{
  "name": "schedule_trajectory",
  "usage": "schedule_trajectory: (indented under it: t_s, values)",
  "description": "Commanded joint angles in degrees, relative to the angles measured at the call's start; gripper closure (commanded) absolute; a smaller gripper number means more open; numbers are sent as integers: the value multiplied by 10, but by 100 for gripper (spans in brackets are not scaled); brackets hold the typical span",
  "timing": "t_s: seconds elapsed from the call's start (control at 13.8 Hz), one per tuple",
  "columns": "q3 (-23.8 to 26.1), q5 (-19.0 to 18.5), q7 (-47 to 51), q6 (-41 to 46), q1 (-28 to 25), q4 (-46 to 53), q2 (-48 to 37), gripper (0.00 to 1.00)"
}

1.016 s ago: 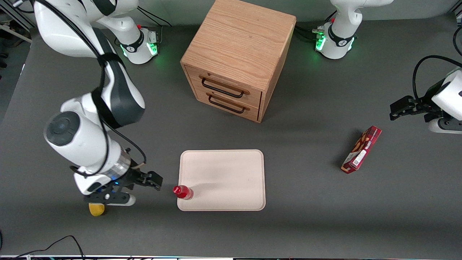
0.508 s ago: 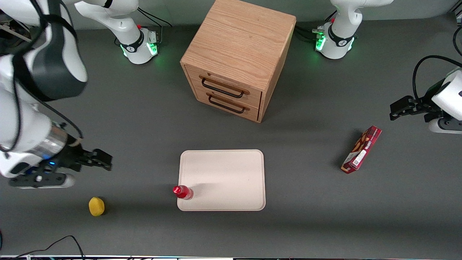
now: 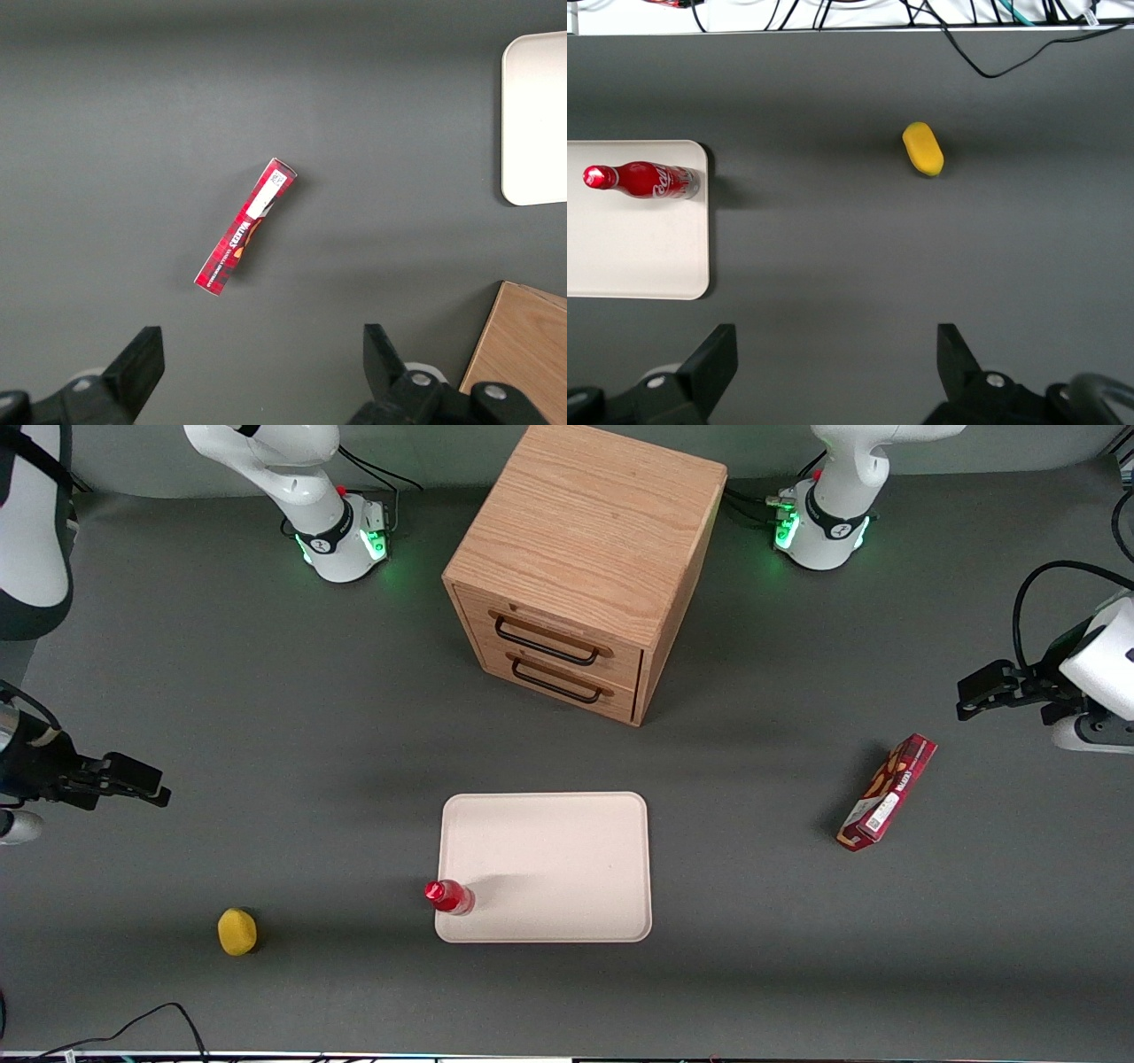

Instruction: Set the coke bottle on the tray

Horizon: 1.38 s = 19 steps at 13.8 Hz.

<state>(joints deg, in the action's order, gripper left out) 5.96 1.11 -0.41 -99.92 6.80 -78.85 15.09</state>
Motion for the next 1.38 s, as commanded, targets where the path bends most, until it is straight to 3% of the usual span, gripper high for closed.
schedule_trajectory:
  t_s: [0.0,0.29,0.44,1.31]
  values:
    - [-4,8,-25,-16,7,-67,-69,0]
    - [-18,-7,-50,-14,8,-78,-85,0]
    - [-17,-33,-48,-14,7,-77,-91,0]
    - [-16,-35,-38,19,3,-58,-86,0]
